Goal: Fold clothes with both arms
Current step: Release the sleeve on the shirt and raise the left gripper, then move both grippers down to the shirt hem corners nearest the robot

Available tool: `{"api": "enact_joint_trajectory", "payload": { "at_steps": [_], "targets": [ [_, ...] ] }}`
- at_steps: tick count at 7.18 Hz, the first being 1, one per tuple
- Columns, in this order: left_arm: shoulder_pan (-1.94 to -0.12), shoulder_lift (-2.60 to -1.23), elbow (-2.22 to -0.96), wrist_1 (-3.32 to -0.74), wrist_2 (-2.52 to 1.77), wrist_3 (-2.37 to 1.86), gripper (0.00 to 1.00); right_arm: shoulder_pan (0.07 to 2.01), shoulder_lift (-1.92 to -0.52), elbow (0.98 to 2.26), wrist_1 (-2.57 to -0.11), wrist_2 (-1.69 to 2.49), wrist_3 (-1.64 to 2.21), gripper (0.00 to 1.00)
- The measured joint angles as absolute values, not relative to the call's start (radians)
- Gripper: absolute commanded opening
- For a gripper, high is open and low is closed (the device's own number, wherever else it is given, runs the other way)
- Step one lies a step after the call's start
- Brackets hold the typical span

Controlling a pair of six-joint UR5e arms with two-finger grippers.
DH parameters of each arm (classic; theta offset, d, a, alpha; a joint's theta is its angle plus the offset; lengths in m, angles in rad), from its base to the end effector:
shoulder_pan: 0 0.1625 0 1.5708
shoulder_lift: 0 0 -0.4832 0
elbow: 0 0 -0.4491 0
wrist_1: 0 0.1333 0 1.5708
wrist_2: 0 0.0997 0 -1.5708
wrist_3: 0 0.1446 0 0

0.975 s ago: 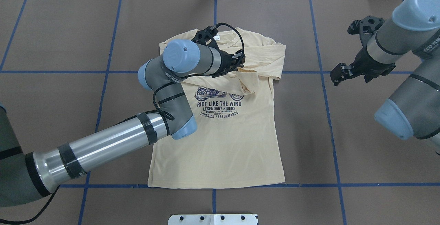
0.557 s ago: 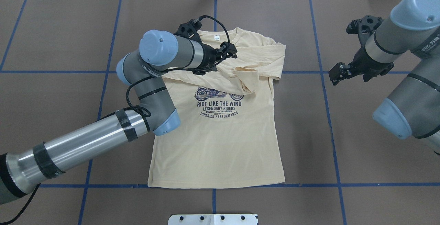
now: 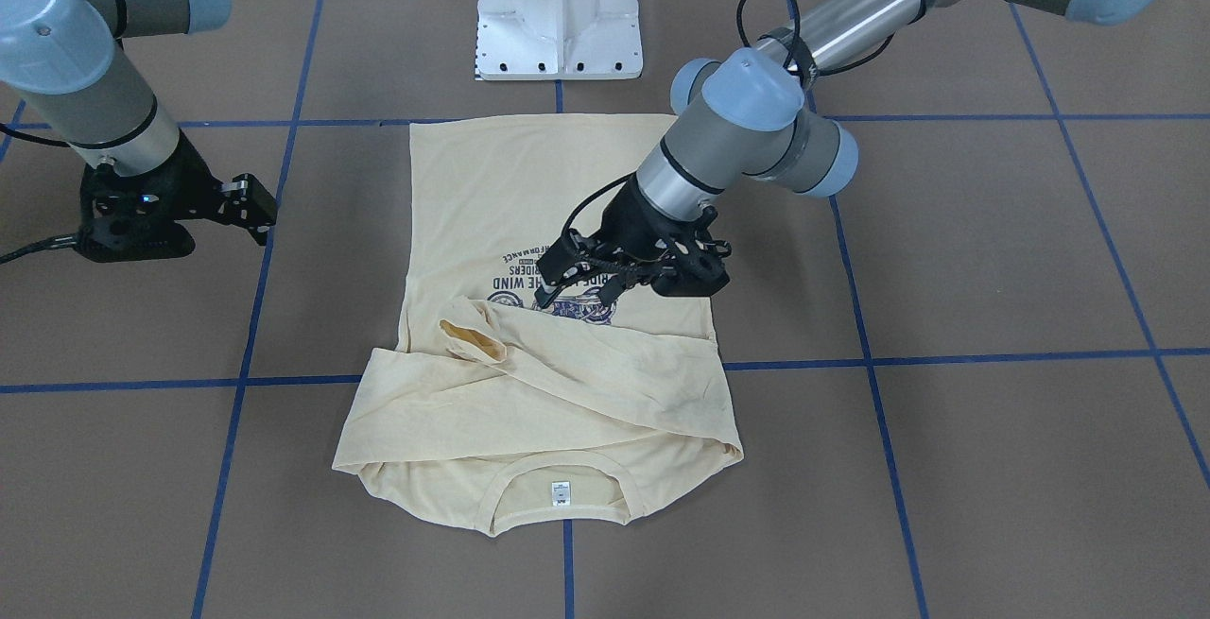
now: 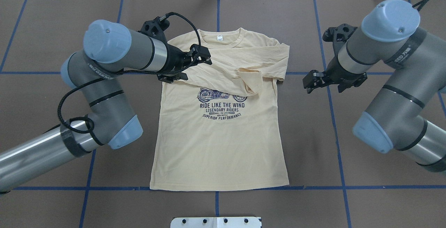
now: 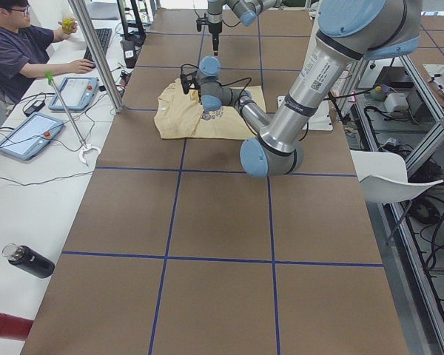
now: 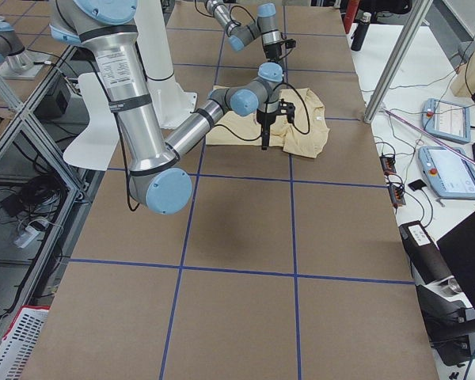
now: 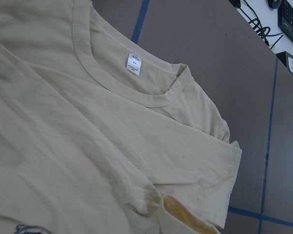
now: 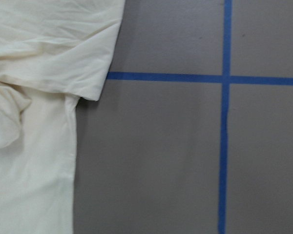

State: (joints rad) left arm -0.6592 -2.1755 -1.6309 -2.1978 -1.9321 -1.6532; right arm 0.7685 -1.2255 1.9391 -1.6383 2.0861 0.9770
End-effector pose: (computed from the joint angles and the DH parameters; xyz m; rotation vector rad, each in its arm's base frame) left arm 0.5707 -0.5462 0.2244 0.0669 1.3191 -0.3986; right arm -0.4303 -0.5023 0.3637 0.0115 -0.8026 -0.0012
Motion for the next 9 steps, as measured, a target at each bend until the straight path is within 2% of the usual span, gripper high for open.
{"api": "enact_joint_trajectory", "payload": {
  "at_steps": [1, 3, 6, 9],
  "targets": [
    [-0.651, -2.104, -1.729, -2.118, -1.929, -1.608, 0.99, 0.7, -1.221, 1.941, -1.552, 2.078, 1.102, 1.0],
    [-0.575, -1.989, -1.838, -2.073, -1.844, -1.565, 0.99, 0.557, -1.227, 1.946, -1.444, 2.02, 1.299, 1.0],
    [-0.468, -1.92, -1.902, -2.066, -1.732, -1.56, 0.99, 0.362, -1.249, 1.948, -1.42, 1.867, 1.432, 1.0],
    [-0.454, -1.906, -1.925, -2.065, -1.724, -1.56, 0.99, 0.331, -1.305, 1.944, -1.42, 1.857, 1.44, 0.99]
  ]
}}
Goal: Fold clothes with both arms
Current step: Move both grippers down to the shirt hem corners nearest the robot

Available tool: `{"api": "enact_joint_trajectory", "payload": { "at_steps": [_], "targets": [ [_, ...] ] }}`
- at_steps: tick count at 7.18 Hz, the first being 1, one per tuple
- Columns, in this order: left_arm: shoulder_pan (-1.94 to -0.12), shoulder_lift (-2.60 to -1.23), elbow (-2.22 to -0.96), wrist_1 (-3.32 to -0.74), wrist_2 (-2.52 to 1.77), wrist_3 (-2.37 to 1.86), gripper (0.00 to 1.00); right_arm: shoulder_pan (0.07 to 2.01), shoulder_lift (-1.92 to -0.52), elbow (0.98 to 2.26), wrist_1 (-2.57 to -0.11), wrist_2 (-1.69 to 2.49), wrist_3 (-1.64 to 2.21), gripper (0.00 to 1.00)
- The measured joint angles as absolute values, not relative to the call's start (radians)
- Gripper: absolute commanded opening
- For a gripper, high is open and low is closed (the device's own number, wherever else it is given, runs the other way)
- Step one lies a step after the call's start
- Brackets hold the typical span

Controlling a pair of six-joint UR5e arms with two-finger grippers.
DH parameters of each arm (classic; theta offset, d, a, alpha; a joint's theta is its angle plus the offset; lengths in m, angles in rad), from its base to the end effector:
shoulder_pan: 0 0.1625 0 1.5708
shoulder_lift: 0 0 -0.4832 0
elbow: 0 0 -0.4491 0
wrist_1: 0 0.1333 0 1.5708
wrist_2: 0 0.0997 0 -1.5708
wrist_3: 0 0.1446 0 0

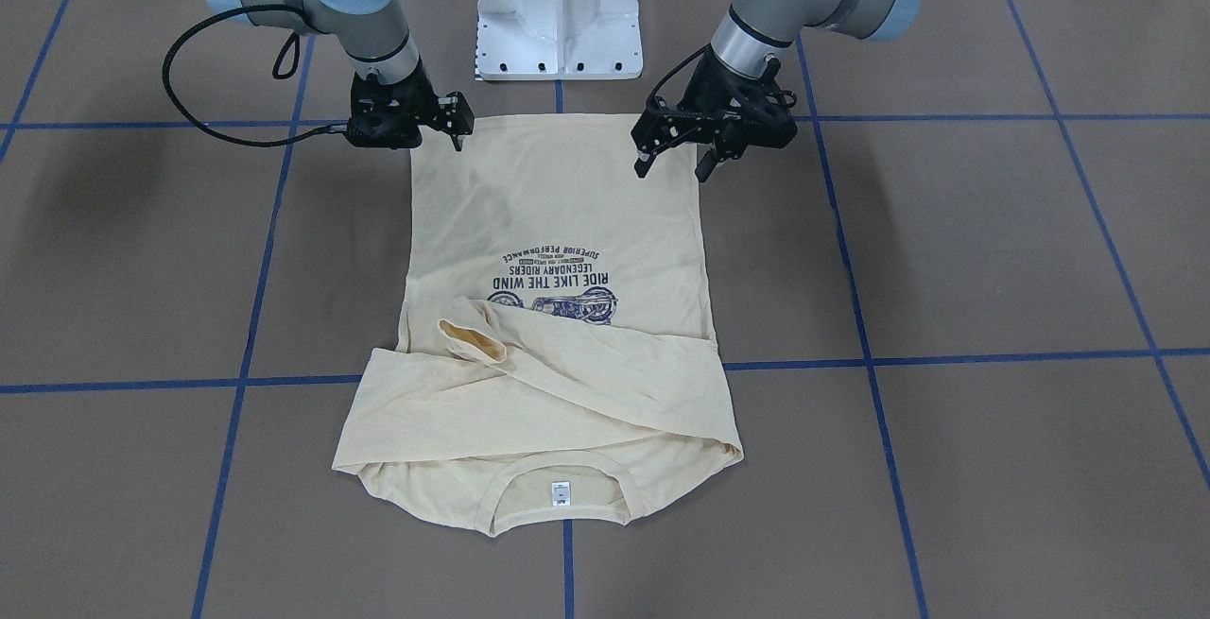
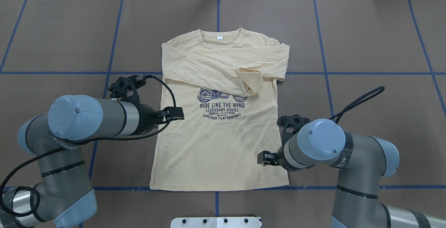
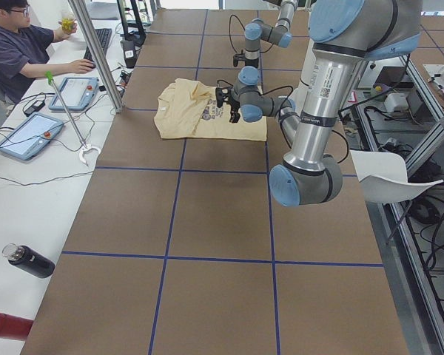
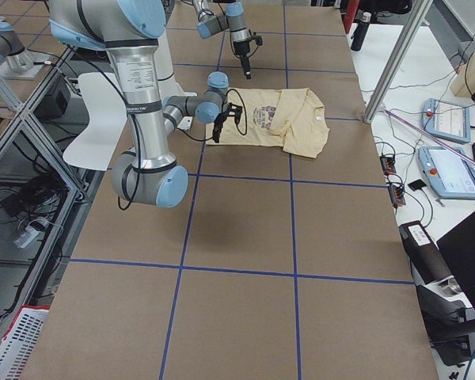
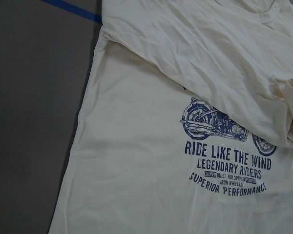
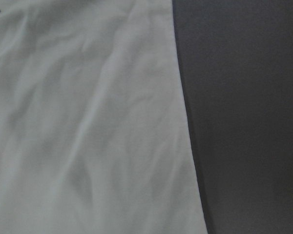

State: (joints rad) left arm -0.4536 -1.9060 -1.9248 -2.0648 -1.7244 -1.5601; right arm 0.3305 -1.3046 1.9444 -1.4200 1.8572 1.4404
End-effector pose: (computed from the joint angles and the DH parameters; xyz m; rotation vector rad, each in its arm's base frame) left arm 0.5585 -0.3960 0.2949 0.1406 1.1849 -0.2985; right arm -0.5906 -0.3004 0.3873 -0.0848 -0.8260 0.0753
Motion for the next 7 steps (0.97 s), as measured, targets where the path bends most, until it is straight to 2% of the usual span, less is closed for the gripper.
{"api": "enact_joint_trajectory", "payload": {
  "at_steps": [2, 4, 7],
  "targets": [
    [-0.453, -1.905, -1.93, -2.065, -1.724, -1.56, 0.99, 0.304, -1.308, 1.939, -1.42, 1.859, 1.442, 0.99],
    [-0.452, -1.905, -1.931, -2.065, -1.724, -1.56, 0.99, 0.276, -1.306, 1.93, -1.421, 1.86, 1.442, 0.77],
    [-0.451, -1.905, -1.931, -2.065, -1.724, -1.56, 0.99, 0.275, -1.31, 1.932, -1.422, 1.868, 1.442, 0.61]
  ]
}}
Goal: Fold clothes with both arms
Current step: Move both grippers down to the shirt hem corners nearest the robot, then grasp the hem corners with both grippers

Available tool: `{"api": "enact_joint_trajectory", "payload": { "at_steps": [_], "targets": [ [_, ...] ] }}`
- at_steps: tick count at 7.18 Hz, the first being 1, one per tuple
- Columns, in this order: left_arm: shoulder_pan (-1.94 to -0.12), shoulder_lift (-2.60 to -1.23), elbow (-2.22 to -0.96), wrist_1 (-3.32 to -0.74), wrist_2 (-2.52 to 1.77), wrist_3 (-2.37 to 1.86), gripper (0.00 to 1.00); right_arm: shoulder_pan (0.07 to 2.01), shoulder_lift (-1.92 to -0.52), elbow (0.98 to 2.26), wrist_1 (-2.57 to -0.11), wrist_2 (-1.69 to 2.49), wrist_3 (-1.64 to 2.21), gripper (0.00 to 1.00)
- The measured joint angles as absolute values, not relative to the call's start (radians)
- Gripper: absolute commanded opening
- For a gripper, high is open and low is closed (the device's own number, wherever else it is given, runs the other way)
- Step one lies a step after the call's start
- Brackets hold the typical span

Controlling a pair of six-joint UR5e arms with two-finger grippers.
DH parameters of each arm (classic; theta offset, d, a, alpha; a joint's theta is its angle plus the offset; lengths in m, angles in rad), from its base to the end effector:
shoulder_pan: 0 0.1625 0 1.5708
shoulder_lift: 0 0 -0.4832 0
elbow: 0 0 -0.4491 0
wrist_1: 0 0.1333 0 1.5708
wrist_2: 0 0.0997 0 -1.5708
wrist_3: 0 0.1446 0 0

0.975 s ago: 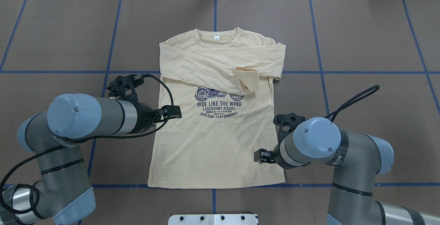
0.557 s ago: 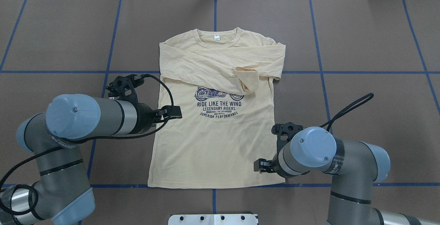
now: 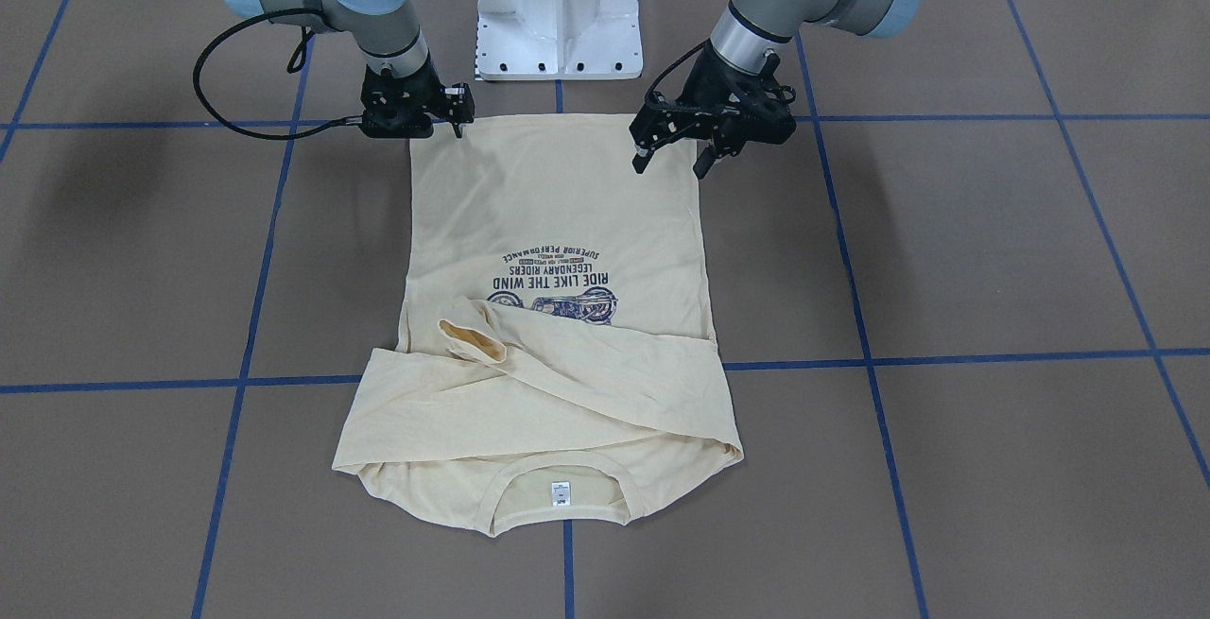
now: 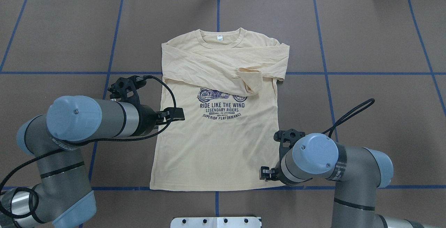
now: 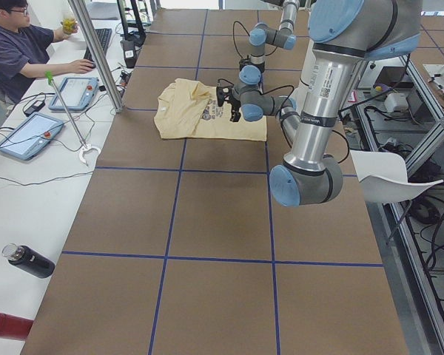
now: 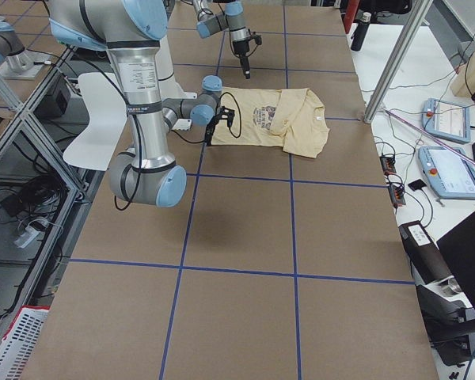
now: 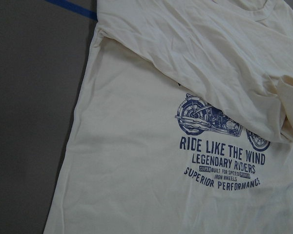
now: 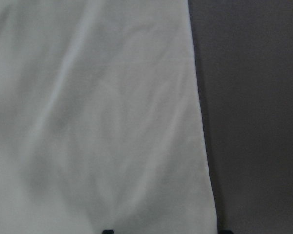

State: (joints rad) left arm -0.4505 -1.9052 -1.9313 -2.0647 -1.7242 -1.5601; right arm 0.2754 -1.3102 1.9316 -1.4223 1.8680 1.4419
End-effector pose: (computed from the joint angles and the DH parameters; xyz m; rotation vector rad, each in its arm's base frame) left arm 0.5577 -0.3933 0.2921 0.1404 1.1903 -0.2950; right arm -0.6080 -0.2663 0.3978 -0.1231 -0.8048 0.0239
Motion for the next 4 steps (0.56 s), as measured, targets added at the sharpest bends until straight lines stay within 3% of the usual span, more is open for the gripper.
{"api": "enact_joint_trajectory", "payload": {
  "at_steps": [2, 3, 4],
  "targets": [
    [-0.448, -1.905, -1.931, -2.065, -1.724, -1.56, 0.99, 0.277, -1.324, 1.934, -1.422, 1.872, 1.442, 0.49],
    [-0.447, -1.905, -1.931, -2.065, -1.724, -1.56, 0.99, 0.277, -1.328, 1.935, -1.422, 1.872, 1.442, 0.4],
    [-0.446, -1.905, -1.931, -2.065, -1.724, -1.56, 0.99, 0.278, -1.33, 1.936, -1.423, 1.872, 1.442, 0.22]
  ]
}}
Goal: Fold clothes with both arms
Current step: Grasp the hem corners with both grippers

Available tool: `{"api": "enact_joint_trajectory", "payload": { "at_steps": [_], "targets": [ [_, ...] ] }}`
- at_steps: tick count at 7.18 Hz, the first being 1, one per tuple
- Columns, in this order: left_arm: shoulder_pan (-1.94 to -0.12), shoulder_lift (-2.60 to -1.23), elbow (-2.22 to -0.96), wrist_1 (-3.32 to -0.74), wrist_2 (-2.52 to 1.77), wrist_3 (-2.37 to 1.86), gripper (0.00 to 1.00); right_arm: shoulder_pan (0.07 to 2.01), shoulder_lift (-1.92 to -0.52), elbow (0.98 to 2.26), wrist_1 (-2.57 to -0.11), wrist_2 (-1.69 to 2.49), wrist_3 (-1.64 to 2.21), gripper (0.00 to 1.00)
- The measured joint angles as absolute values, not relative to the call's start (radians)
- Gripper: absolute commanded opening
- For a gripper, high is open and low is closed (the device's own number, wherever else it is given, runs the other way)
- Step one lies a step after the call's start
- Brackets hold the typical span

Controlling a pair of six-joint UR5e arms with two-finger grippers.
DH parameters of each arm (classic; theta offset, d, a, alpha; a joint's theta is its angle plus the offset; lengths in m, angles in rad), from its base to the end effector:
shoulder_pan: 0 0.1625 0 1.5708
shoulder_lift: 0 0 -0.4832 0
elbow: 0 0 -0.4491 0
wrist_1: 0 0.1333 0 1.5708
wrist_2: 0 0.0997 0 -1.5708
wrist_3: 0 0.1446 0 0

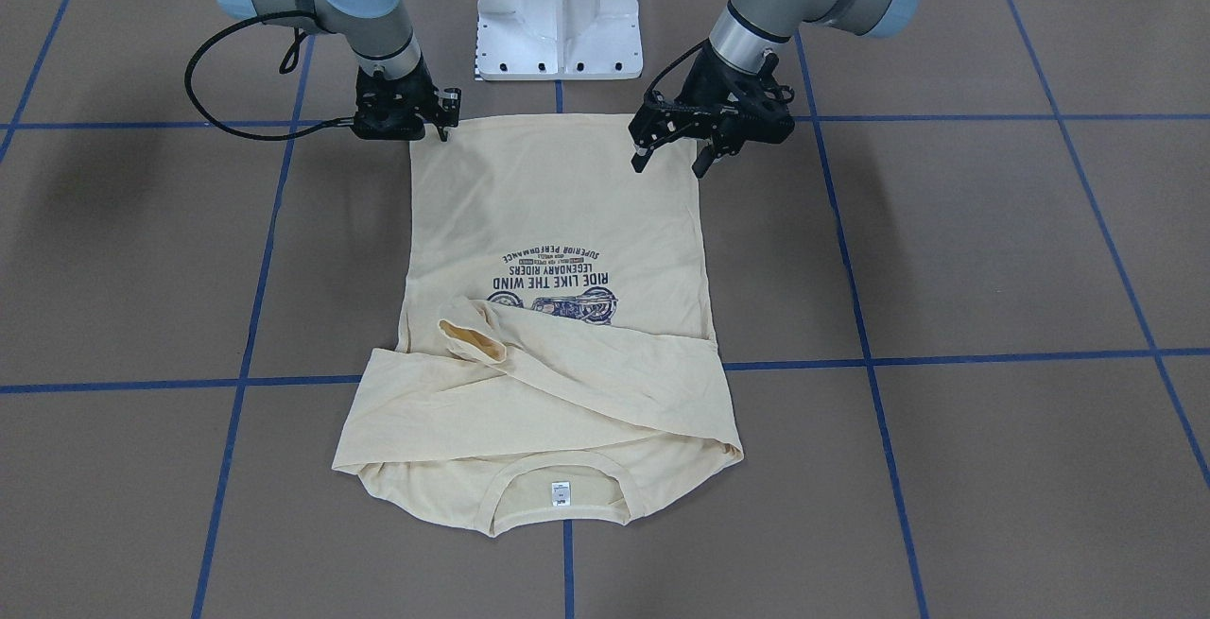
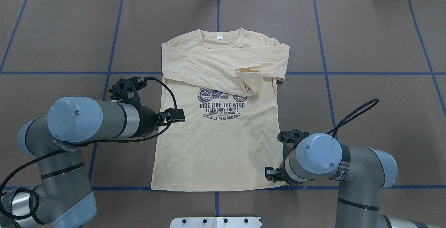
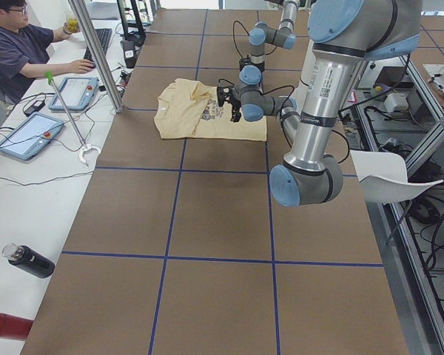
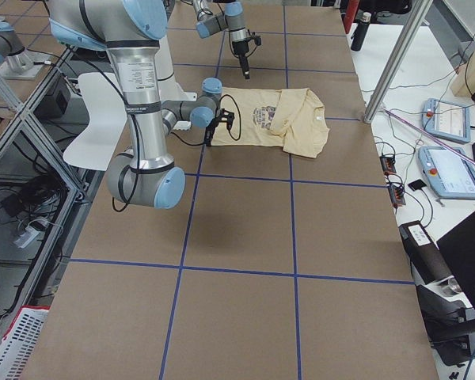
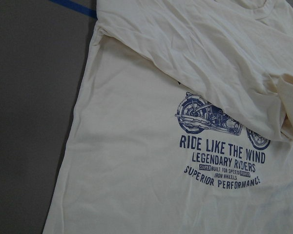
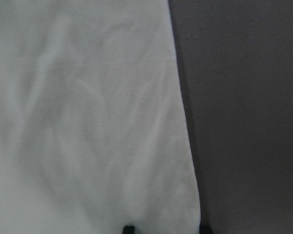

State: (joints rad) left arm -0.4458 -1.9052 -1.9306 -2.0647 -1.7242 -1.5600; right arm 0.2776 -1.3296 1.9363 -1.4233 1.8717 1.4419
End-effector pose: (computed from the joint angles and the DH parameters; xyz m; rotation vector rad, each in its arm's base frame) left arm 0.5598 -0.3908 0.2925 0.1374 1.1898 -0.2909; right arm -0.6019 -0.2655 0.4080 -0.1294 -0.7904 0.0272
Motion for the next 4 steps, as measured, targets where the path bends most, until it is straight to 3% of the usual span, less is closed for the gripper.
{"api": "enact_joint_trajectory", "payload": {
  "at_steps": [1, 4],
  "targets": [
    [-0.445, -1.905, -1.93, -2.065, -1.724, -1.56, 0.99, 0.279, -1.33, 1.936, -1.427, 1.875, 1.442, 0.11],
    [-0.445, -1.905, -1.93, -2.065, -1.724, -1.56, 0.98, 0.303, -1.327, 1.939, -1.432, 1.919, 1.442, 0.11]
  ]
}}
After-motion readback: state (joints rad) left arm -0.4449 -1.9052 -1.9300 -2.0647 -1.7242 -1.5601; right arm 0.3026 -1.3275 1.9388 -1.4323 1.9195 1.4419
